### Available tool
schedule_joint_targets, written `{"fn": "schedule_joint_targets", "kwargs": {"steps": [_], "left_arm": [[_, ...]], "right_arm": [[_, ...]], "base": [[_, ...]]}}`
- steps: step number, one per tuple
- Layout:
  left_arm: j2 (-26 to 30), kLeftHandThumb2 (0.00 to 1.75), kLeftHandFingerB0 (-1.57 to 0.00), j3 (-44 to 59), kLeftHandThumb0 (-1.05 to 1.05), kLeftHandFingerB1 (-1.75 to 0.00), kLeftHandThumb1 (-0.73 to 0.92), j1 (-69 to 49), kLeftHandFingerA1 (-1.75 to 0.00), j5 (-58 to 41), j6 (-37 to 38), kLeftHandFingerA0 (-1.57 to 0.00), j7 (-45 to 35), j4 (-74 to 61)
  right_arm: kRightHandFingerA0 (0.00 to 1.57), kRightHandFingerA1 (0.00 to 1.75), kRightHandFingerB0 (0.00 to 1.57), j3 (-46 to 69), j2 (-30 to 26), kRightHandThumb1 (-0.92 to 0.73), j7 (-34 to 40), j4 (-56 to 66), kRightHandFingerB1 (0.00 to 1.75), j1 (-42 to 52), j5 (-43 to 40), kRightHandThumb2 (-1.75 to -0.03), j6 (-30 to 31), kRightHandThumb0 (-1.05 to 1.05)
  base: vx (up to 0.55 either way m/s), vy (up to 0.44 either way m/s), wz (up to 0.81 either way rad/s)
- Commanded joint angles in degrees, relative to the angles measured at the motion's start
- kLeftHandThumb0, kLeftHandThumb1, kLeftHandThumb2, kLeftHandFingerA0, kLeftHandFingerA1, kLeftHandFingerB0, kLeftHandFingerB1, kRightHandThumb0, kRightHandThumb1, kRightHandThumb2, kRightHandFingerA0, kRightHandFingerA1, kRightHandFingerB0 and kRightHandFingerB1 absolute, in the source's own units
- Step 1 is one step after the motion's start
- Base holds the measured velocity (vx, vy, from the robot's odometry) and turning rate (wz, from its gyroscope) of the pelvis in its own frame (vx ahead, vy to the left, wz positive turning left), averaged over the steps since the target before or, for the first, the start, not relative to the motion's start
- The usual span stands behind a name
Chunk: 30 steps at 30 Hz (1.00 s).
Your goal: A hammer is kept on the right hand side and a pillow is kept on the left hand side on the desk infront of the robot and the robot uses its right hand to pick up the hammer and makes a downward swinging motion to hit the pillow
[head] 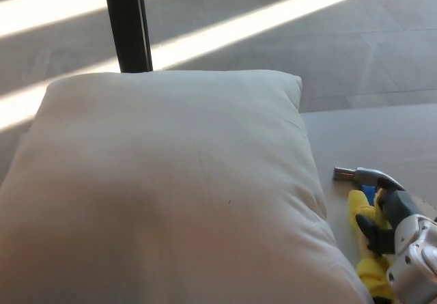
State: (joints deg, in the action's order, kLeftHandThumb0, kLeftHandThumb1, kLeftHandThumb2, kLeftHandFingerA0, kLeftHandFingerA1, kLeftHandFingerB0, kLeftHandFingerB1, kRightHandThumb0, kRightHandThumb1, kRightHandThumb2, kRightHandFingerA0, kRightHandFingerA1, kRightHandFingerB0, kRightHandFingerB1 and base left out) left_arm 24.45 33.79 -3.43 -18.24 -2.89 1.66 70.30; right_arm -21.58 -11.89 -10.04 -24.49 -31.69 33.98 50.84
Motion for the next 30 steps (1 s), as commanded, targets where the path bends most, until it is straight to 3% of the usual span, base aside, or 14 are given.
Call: {"fn": "schedule_joint_targets", "kwargs": {"steps": [1, 11, 12, 14, 15, 18, 19, 20, 21, 22, 23, 28, 29, 30], "left_arm": [[-0.2, 1.38, -0.68, 0.3, -0.87, -1.21, 0.73, -0.1, -1.34, -0.7, 1.2, -0.93, 0.6, -0.4], [-0.3, 1.38, -0.7, 0.1, -0.9, -1.24, 0.72, 0.4, -1.37, -0.7, 1.3, -0.94, 0.3, -1.0], [-0.3, 1.27, -0.59, 0.0, -0.9, -1.43, 0.74, 0.4, -1.55, -0.6, 1.4, -0.78, 0.2, -1.1], [-0.3, 1.39, -0.72, -0.5, -0.88, -1.25, 0.71, -0.1, -1.36, -0.1, 1.5, -0.92, 0.3, -1.6], [-0.3, 1.46, -0.89, -0.7, -0.57, -1.19, 0.74, 0.1, -1.49, 0.1, 1.2, -1.44, 0.8, -1.7], [-0.2, 1.46, -0.9, -1.3, -0.58, -1.2, 0.72, 0.1, -1.49, 0.4, 1.3, -1.44, 0.5, -1.5], [-0.2, 1.3, -0.63, -1.1, -0.86, -1.41, 0.74, 0.9, -1.54, 0.0, 0.6, -0.87, 0.8, -1.0], [-0.2, 1.4, -0.72, -1.2, -0.86, -1.22, 0.72, 0.9, -1.34, 0.1, 0.9, -0.96, 0.6, -0.9], [-0.2, 1.31, -0.63, -1.2, -0.85, -1.41, 0.74, 0.9, -1.53, 0.2, 1.1, -0.89, 1.0, -0.8], [-0.2, 1.48, -0.83, -1.3, -0.59, -1.17, 0.74, 0.9, -1.49, 0.3, 0.9, -1.45, 1.2, -0.9], [-0.1, 1.33, -0.62, -1.3, -0.87, -1.41, 0.73, 1.0, -1.53, 0.2, 0.8, -0.86, 1.2, -0.8], [0.3, 1.32, -0.61, -1.4, -0.86, -1.39, 0.74, 1.1, -1.53, 0.3, 0.9, -0.89, 0.9, -0.6], [0.4, 1.45, -0.85, -1.4, -0.56, -1.16, 0.72, 1.0, -1.47, 0.3, 0.7, -1.44, 0.9, -0.6], [0.4, 1.4, -0.73, -1.2, -0.85, -1.22, 0.72, 1.0, -1.35, 0.1, 0.5, -0.97, 0.9, -0.6]], "right_arm": [[0.0, 0.27, 0.0, 5.4, 4.0, -0.85, -5.8, -7.0, 0.21, -0.2, -8.3, -1.23, 4.7, -0.87], [0.0, 0.19, 0.0, 15.7, 10.7, -0.83, 1.7, -10.9, 0.09, 1.2, -8.7, -1.12, 3.0, -1.03], [0.0, 0.22, 0.0, 15.9, 10.8, -0.79, 1.5, -11.0, 0.12, 1.2, -8.5, -1.11, 3.1, -0.97], [0.0, 0.13, 0.0, 17.0, 10.8, -0.78, 0.6, -12.1, 0.04, 1.0, -9.2, -1.06, 3.7, -1.05], [0.0, 0.14, 0.0, 18.0, 10.6, -0.79, -0.3, -12.4, 0.03, 0.7, -9.9, -1.05, 4.0, -1.05], [0.0, 0.18, 0.0, 16.7, 9.7, -0.83, -3.7, -13.4, 0.06, -0.4, -9.8, -1.1, 4.0, -1.05], [0.0, 0.19, 0.0, 18.6, 9.9, -0.84, -3.4, -13.0, 0.06, -1.3, -11.1, -1.09, 3.4, -1.05], [0.0, 0.21, 0.0, 17.0, 9.4, -0.87, -4.8, -13.1, 0.07, -2.0, -10.5, -1.14, 2.9, -1.05], [0.0, 0.2, 0.0, 18.2, 9.9, -0.86, -4.3, -12.9, 0.06, -2.4, -11.2, -1.12, 3.0, -1.05], [0.0, 0.22, 0.0, 15.6, 9.2, -0.91, -5.8, -14.0, 0.08, -3.2, -10.0, -1.19, 1.6, -1.05], [0.0, 0.22, 0.0, 14.0, 8.8, -0.89, -7.1, -14.8, 0.08, -4.1, -9.3, -1.17, 1.4, -1.05], [0.0, 0.2, 0.0, 9.3, 7.8, -0.8, -10.4, -15.1, 0.09, -3.5, -8.4, -1.09, 0.6, -1.05], [0.0, 0.1, 0.0, 10.2, 8.7, -0.75, -7.5, -14.4, 0.0, -1.8, -8.5, -1.01, 2.3, -1.05], [0.0, 0.12, 0.0, 8.1, 8.4, -0.76, -7.5, -14.3, 0.04, -1.1, -7.3, -1.05, 1.9, -1.05]], "base": [[0.0, 0.0, 0.0], [0.0, 0.0, 0.0], [0.0, 0.0, 0.0], [0.0, 0.0, 0.0], [0.0, 0.0, 0.0], [0.0, 0.0, 0.0], [0.0, 0.0, 0.0], [0.0, 0.0, 0.0], [0.0, 0.0, 0.0], [0.0, 0.0, 0.0], [0.0, 0.0, 0.0], [0.0, 0.0, 0.0], [0.0, 0.0, 0.0], [0.0, 0.0, 0.0]]}}
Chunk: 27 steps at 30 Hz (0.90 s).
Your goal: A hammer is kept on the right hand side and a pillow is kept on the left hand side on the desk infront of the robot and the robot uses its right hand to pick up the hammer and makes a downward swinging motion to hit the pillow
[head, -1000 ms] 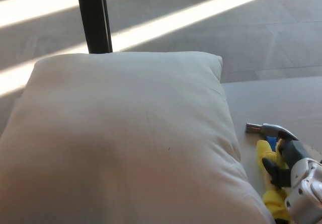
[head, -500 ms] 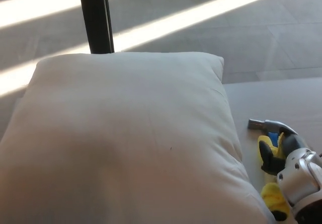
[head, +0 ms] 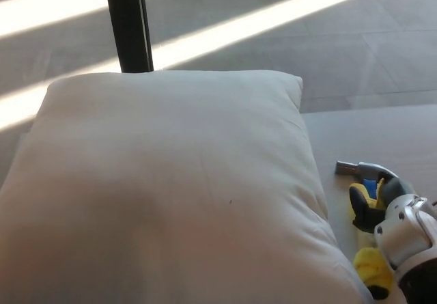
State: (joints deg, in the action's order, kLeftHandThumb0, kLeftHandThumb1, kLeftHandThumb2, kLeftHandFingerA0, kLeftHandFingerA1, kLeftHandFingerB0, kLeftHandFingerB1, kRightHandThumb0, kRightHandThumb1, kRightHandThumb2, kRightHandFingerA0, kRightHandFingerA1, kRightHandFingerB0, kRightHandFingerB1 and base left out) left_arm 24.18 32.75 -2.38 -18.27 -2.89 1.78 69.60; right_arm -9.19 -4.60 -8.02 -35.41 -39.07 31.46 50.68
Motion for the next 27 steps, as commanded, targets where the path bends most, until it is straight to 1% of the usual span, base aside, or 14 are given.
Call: {"fn": "schedule_joint_targets", "kwargs": {"steps": [1, 6, 7, 8, 9, 10, 11, 15, 17, 18, 19, 21, 23, 27], "left_arm": [[0.6, 1.4, -0.72, -0.1, -0.86, -1.2, 0.71, 0.0, -1.34, 0.0, 0.4, -0.97, 0.7, 0.0], [0.2, 1.41, -0.75, -0.7, -0.87, -1.25, 0.69, -0.2, -1.34, 0.2, 0.9, -0.93, 0.0, -0.8], [0.0, 1.43, -0.88, -0.9, -0.56, -1.18, 0.68, 0.0, -1.48, 0.3, 0.6, -1.44, 0.0, -0.9], [-0.1, 1.43, -0.88, -1.0, -0.56, -1.18, 0.68, 0.3, -1.48, 0.3, 0.5, -1.44, 0.0, -1.0], [0.0, 1.41, -0.71, -1.1, -0.87, -1.19, 0.69, 0.7, -1.33, 0.4, 0.5, -0.96, 0.1, -0.6], [0.1, 1.41, -0.71, -1.3, -0.87, -1.19, 0.69, 0.9, -1.33, 0.6, 0.3, -0.96, 0.4, -0.2], [0.1, 1.41, -0.87, -1.5, -0.54, -1.16, 0.66, 0.8, -1.46, 0.7, 0.6, -1.44, 0.2, -0.2], [-0.1, 1.39, -0.88, -1.4, -0.53, -1.16, 0.64, 1.2, -1.45, 0.5, 0.7, -1.44, 0.9, 0.3], [-0.2, 1.38, -0.87, -2.0, -0.5, -1.14, 0.64, 0.9, -1.42, 0.9, 0.8, -1.42, 0.3, -0.1], [-0.1, 1.38, -0.88, -2.0, -0.51, -1.14, 0.64, 0.9, -1.42, 0.9, 1.0, -1.41, 0.2, 0.0], [-0.2, 1.44, -0.8, -1.7, -0.95, -1.19, 0.67, 0.9, -1.28, 0.5, 1.2, -1.01, -0.2, 0.0], [-0.2, 1.46, -0.84, -2.0, -0.95, -1.21, 0.69, 0.9, -1.3, 0.6, 1.1, -1.05, -0.3, -0.2], [-0.2, 1.46, -0.82, -2.3, -0.95, -1.21, 0.68, 0.5, -1.3, 0.7, 1.7, -1.04, -2.1, -0.3], [-0.1, 1.44, -0.81, -2.8, -0.94, -1.17, 0.6, 0.4, -1.28, 0.8, 1.0, -1.05, -2.6, 0.0]], "right_arm": [[0.0, 0.15, 0.0, -7.1, 0.6, -0.71, -10.0, -3.6, 0.08, 7.2, -3.2, -1.03, 1.2, -0.99], [0.0, 0.21, 0.0, -17.1, -0.7, -0.68, -12.3, -6.2, 0.14, 9.0, 1.1, -1.05, -0.4, -0.95], [0.0, 0.19, 0.0, -20.6, -1.4, -0.71, -14.0, -6.8, 0.11, 9.1, 2.9, -1.08, -1.3, -1.02], [0.0, 0.19, 0.0, -21.2, -1.8, -0.71, -14.2, -6.6, 0.11, 9.1, 2.7, -1.08, -1.3, -1.02], [0.0, 0.27, 0.0, -22.1, 0.1, -0.67, -11.4, -8.8, 0.0, 9.6, 3.4, -0.84, -0.1, -0.64], [0.0, 0.27, 0.0, -22.8, 1.0, -0.67, -9.9, -9.4, 0.0, 9.9, 3.9, -0.84, 0.9, -0.64], [0.0, 0.41, 0.0, -22.7, 1.3, -0.67, -8.6, -8.4, 0.01, 10.7, 3.6, -0.88, 2.4, -0.59], [0.08, 0.72, 0.0, -20.5, 3.5, -0.76, -2.8, -6.0, 0.06, 13.6, 3.6, -0.63, 7.2, -0.35], [0.58, 1.35, 0.0, -19.5, 4.0, -0.79, 4.1, -6.2, 0.25, 17.2, 4.8, -0.64, 4.4, -0.34], [0.77, 1.23, 0.01, -20.6, 3.6, -0.62, 5.0, -7.3, 0.2, 17.9, 5.9, -0.91, 3.2, -0.35], [0.66, 1.48, 0.0, -23.8, 3.0, -0.74, 4.5, -9.5, 0.29, 17.8, 8.3, -0.64, 2.5, -0.31], [0.7, 1.47, 0.11, -26.8, 2.7, -0.69, 4.4, -12.1, 0.16, 17.5, 10.6, -0.69, 1.6, -0.3], [0.69, 1.6, 0.11, -26.9, 1.9, -0.71, 6.9, -11.6, 0.33, 19.2, 11.2, -0.61, 0.2, -0.31], [0.67, 1.53, 0.46, -28.5, -0.2, -0.61, 6.5, -17.4, 0.57, 18.2, 12.8, -0.61, -4.5, -0.34]], "base": [[0.0, 0.0, 0.0], [0.0, 0.0, 0.0], [0.0, 0.0, 0.0], [0.0, 0.0, 0.0], [0.0, 0.0, 0.0], [0.0, 0.0, 0.0], [0.0, 0.0, 0.0], [0.0, 0.0, 0.0], [0.0, 0.0, 0.0], [0.0, 0.0, 0.0], [0.0, 0.0, 0.0], [0.0, 0.0, 0.0], [0.0, 0.0, 0.0], [0.0, 0.0, 0.0]]}}
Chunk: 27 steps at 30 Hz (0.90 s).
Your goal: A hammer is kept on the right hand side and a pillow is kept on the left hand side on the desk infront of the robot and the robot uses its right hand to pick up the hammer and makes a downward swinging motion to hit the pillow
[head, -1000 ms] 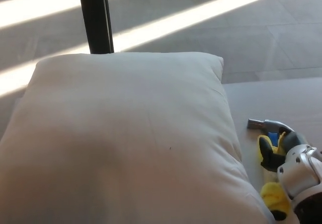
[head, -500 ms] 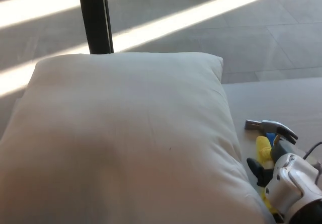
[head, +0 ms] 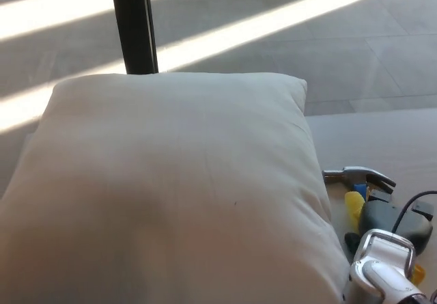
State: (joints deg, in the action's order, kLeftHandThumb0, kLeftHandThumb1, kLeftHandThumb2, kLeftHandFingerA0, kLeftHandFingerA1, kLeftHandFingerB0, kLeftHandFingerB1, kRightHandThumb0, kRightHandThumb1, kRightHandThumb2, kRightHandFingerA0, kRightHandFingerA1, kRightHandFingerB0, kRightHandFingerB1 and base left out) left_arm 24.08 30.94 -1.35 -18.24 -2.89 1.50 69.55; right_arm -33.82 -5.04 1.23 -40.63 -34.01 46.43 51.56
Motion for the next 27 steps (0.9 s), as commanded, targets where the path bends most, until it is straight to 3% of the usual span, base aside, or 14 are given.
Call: {"fn": "schedule_joint_targets", "kwargs": {"steps": [1, 3, 4, 5, 8, 9, 11, 17, 20, 21, 22, 25, 26, 27], "left_arm": [[0.0, 1.44, -0.81, -1.1, -0.94, -1.17, 0.6, -0.7, -1.28, 0.7, 1.1, -1.05, -2.4, 0.1], [-0.1, 1.46, -0.85, -0.9, -0.9, -1.19, 0.57, -0.9, -1.29, 0.2, 0.7, -1.07, -3.1, -0.4], [-0.1, 1.46, -0.87, -0.7, -0.89, -1.2, 0.55, -0.9, -1.3, -0.1, 0.5, -1.07, -3.5, -0.5], [-0.1, 1.46, -0.85, -0.8, -0.87, -1.18, 0.53, -1.1, -1.29, -0.1, 0.4, -1.05, -3.6, -0.9], [0.0, 1.47, -0.88, -1.6, -0.85, -1.2, 0.5, -1.7, -1.29, 0.6, 0.6, -1.03, -4.4, -1.2], [0.0, 1.61, -0.81, -1.7, -0.67, -1.31, 0.29, -1.7, -1.41, 0.6, 0.6, -0.95, -4.3, -1.0], [0.0, 1.45, -0.91, -2.2, -0.77, -1.22, 0.37, -2.0, -1.3, 0.8, 0.8, -0.98, -4.9, -1.0], [0.5, 1.52, -0.93, -4.8, -0.82, -1.22, 0.34, -2.9, -1.29, 2.0, 1.9, -0.91, -7.9, -1.7], [0.3, 1.46, -1.07, -5.4, -0.68, -1.27, 0.12, -2.9, -1.3, 2.1, 1.2, -0.86, -6.7, -2.4], [0.3, 1.46, -1.07, -5.7, -0.68, -1.27, 0.12, -3.0, -1.3, 2.3, 1.2, -0.86, -6.7, -2.5], [0.2, 1.62, -1.06, -5.3, -0.49, -1.31, -0.2, -2.9, -1.39, 1.7, 0.9, -0.68, -7.0, -2.4], [0.2, 1.55, -1.13, -3.5, -0.56, -1.35, -0.11, -2.3, -1.41, -0.4, -0.8, -0.76, -6.6, -1.6], [0.2, 1.55, -1.17, -3.5, -0.59, -1.37, -0.1, -2.3, -1.4, -0.4, -0.6, -0.77, -6.8, -1.4], [0.3, 1.51, -1.15, -3.8, -0.56, -1.34, -0.09, -2.3, -1.37, -0.1, -0.1, -0.79, -6.7, -1.2]], "right_arm": [[0.67, 1.53, 0.46, -3.9, 0.2, -0.61, -2.5, -12.4, 0.57, 13.2, -1.9, -0.61, -5.8, -0.34], [0.68, 1.51, 0.54, -4.6, -1.6, -0.63, -3.4, -12.9, 0.62, 13.1, -1.4, -0.61, -9.5, -0.32], [0.8, 1.18, 0.48, -3.6, -2.1, -0.5, -3.2, -11.7, 0.65, 13.4, -1.9, -0.87, -9.2, -0.42], [0.69, 1.4, 0.42, -3.2, -2.4, -0.63, -3.1, -11.1, 0.53, 13.6, -1.8, -0.61, -8.8, -0.34], [0.68, 1.36, 0.31, -1.6, -3.2, -0.67, -3.0, -11.0, 0.47, 13.3, -2.4, -0.62, -9.4, -0.36], [0.63, 1.22, 0.31, -1.1, -3.5, -0.69, -3.0, -11.0, 0.44, 13.4, -2.6, -0.61, -10.1, -0.34], [0.64, 1.37, 0.42, 1.1, -4.8, -0.67, -2.8, -8.6, 0.54, 14.5, -3.9, -0.62, -11.9, -0.33], [0.67, 1.12, 0.45, 8.3, -4.4, -0.72, -0.3, -7.7, 0.48, 15.9, -6.6, -0.61, -13.5, -0.33], [0.54, 0.88, 0.5, 12.4, -5.2, -0.75, 0.1, -6.1, 0.52, 17.9, -8.9, -0.62, -16.7, -0.3], [0.54, 0.88, 0.5, 12.8, -5.3, -0.75, 0.0, -6.3, 0.52, 17.9, -8.8, -0.62, -17.2, -0.3], [0.58, 0.98, 0.49, 13.1, -5.5, -0.77, 0.0, -6.8, 0.48, 17.8, -8.3, -0.62, -17.6, -0.32], [0.59, 1.1, 0.5, 15.5, -5.6, -0.78, 1.6, -7.1, 0.53, 18.5, -8.4, -0.63, -19.4, -0.3], [0.66, 1.41, 0.56, 17.5, -5.1, -0.79, 3.0, -6.2, 0.82, 18.9, -9.3, -0.67, -19.4, -0.3], [0.57, 1.31, 0.53, 19.5, -4.9, -0.85, 3.4, -5.6, 0.86, 18.9, -10.3, -0.65, -19.9, -0.32]], "base": [[0.0, 0.0, 0.0], [0.0, 0.0, 0.0], [0.0, 0.0, 0.0], [0.0, 0.0, 0.0], [0.0, 0.0, 0.0], [0.0, 0.0, 0.0], [0.0, 0.0, 0.0], [0.0, 0.0, 0.0], [0.0, 0.0, 0.0], [0.0, 0.0, 0.0], [0.0, 0.0, 0.0], [0.0, 0.0, 0.0], [0.0, 0.0, 0.0], [0.0, 0.0, 0.0]]}}
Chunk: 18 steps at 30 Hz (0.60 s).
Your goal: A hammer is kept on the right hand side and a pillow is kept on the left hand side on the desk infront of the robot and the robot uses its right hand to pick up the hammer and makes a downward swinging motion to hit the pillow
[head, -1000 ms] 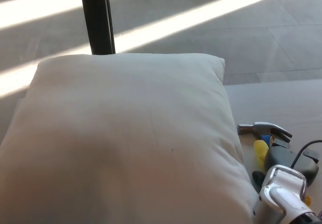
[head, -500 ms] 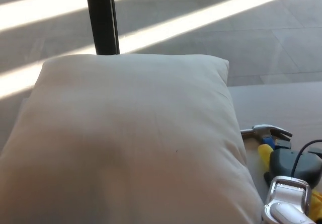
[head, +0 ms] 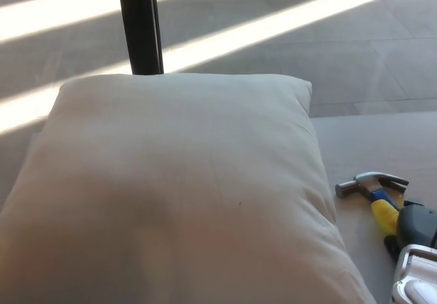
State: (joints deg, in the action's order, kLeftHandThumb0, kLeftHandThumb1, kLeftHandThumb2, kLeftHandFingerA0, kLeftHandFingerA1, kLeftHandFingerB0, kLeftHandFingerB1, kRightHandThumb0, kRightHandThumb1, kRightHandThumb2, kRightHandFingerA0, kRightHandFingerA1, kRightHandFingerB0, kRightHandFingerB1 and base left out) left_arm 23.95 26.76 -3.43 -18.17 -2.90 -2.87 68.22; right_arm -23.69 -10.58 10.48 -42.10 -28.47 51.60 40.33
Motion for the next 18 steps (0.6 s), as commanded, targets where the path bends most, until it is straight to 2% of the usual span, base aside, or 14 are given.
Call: {"fn": "schedule_joint_targets", "kwargs": {"steps": [1, 2, 4, 5, 7, 8, 10, 11, 12, 13, 15, 16, 17, 18], "left_arm": [[0.5, 1.56, -1.1, 0.4, -0.63, -1.32, -0.11, -0.2, -1.4, -0.2, 0.0, -0.78, -2.6, 0.2], [0.5, 1.63, -1.06, 0.4, -0.7, -1.32, -0.12, -0.4, -1.43, -0.1, 0.2, -0.73, -3.0, 0.3], [0.6, 1.52, -1.14, 0.6, -0.58, -1.35, -0.09, -0.4, -1.38, -0.3, -0.4, -0.76, -2.9, 0.4], [0.6, 1.53, -1.05, 1.5, -0.55, -1.32, -0.12, -0.3, -1.39, -1.3, -1.4, -0.74, -2.6, 0.3], [0.9, 1.5, -1.01, 0.5, -0.6, -1.29, -0.07, -1.0, -1.35, -0.2, -0.8, -0.73, -3.0, 0.2], [1.0, 1.45, -1.08, 0.2, -0.63, -1.3, -0.02, -1.1, -1.33, 0.2, -0.3, -0.79, -3.1, 0.2], [0.9, 1.67, -1.0, 0.4, -0.71, -1.32, -0.11, -1.3, -1.47, -0.2, -1.2, -0.69, -2.9, -0.7], [1.2, 1.67, -0.99, 0.5, -0.7, -1.32, -0.12, -1.6, -1.48, -0.3, -1.1, -0.69, -3.2, -0.7], [1.4, 1.67, -0.99, 0.7, -0.7, -1.32, -0.12, -1.5, -1.48, -0.4, -1.2, -0.69, -3.3, -0.7], [1.4, 1.67, -1.0, 0.9, -0.66, -1.32, -0.14, -1.3, -1.45, -0.5, -1.3, -0.68, -2.9, -0.4], [1.5, 1.49, -1.08, 1.5, -0.53, -1.31, -0.1, -1.2, -1.33, -1.1, -1.7, -0.7, -3.3, -0.2], [1.5, 1.49, -1.08, 1.6, -0.53, -1.31, -0.1, -1.2, -1.33, -1.1, -1.7, -0.7, -3.3, -0.2], [1.6, 1.47, -1.09, 0.9, -0.6, -1.3, -0.05, -1.7, -1.35, -0.4, -0.8, -0.76, -4.5, -0.2], [1.5, 1.5, -1.07, 1.1, -0.57, -1.31, -0.08, -1.7, -1.38, -0.6, -0.9, -0.77, -4.2, 0.0]], "right_arm": [[0.6, 1.52, 0.53, 10.1, 0.5, -0.84, -5.7, -3.9, 0.81, 13.2, -15.2, -0.67, -8.9, -0.32], [0.55, 1.23, 0.49, 9.8, 0.1, -0.88, -5.8, -4.0, 0.71, 13.0, -14.4, -0.66, -9.3, -0.33], [0.55, 1.16, 0.58, 11.8, -0.3, -0.92, -4.8, -3.2, 0.88, 13.4, -15.0, -0.67, -12.2, -0.31], [0.61, 1.48, 0.6, 13.8, -0.2, -0.88, -3.3, -2.8, 1.1, 13.4, -16.1, -0.7, -14.4, -0.31], [0.64, 1.51, 0.56, 14.8, 0.3, -0.89, -3.1, -3.4, 1.06, 12.8, -15.7, -0.7, -13.9, -0.33], [0.67, 1.61, 0.5, 14.9, 0.1, -0.89, -3.3, -3.5, 1.23, 12.6, -15.5, -0.7, -14.1, -0.34], [0.65, 1.35, 0.62, 14.3, -2.4, -0.89, -5.8, -2.2, 0.97, 12.2, -14.1, -0.69, -16.4, -0.28], [0.68, 1.58, 0.63, 12.9, -3.4, -0.87, -5.2, -2.2, 1.24, 12.3, -12.1, -0.69, -17.9, -0.29], [0.68, 1.58, 0.63, 12.8, -3.2, -0.87, -5.1, -2.6, 1.24, 11.8, -11.8, -0.69, -18.3, -0.29], [0.69, 1.28, 0.59, 14.7, -3.1, -0.91, -6.1, -0.8, 0.98, 11.9, -13.6, -0.68, -18.2, -0.28], [0.68, 1.38, 0.54, 16.9, -2.8, -0.92, -7.3, -0.5, 1.05, 11.1, -15.5, -0.69, -18.2, -0.3], [0.56, 1.28, 0.45, 17.1, -2.7, -0.92, -7.3, -0.5, 0.86, 11.2, -15.4, -0.77, -18.4, -0.33], [0.76, 0.97, 0.61, 16.3, -4.3, -0.72, -8.8, -0.6, 0.82, 10.3, -14.7, -1.13, -20.2, -0.27], [0.69, 1.06, 0.57, 16.6, -4.7, -0.92, -9.1, -0.2, 0.74, 10.5, -15.0, -0.69, -21.5, -0.29]], "base": [[0.0, 0.0, 0.0], [0.0, 0.0, 0.0], [0.0, 0.0, 0.0], [0.0, 0.0, 0.0], [0.0, 0.0, 0.0], [0.0, 0.0, 0.0], [0.0, 0.0, 0.0], [0.0, 0.0, 0.0], [0.0, 0.0, 0.0], [0.0, 0.0, 0.0], [0.0, 0.0, 0.0], [0.0, 0.0, 0.0], [0.0, 0.0, 0.0], [0.0, 0.0, 0.0]]}}
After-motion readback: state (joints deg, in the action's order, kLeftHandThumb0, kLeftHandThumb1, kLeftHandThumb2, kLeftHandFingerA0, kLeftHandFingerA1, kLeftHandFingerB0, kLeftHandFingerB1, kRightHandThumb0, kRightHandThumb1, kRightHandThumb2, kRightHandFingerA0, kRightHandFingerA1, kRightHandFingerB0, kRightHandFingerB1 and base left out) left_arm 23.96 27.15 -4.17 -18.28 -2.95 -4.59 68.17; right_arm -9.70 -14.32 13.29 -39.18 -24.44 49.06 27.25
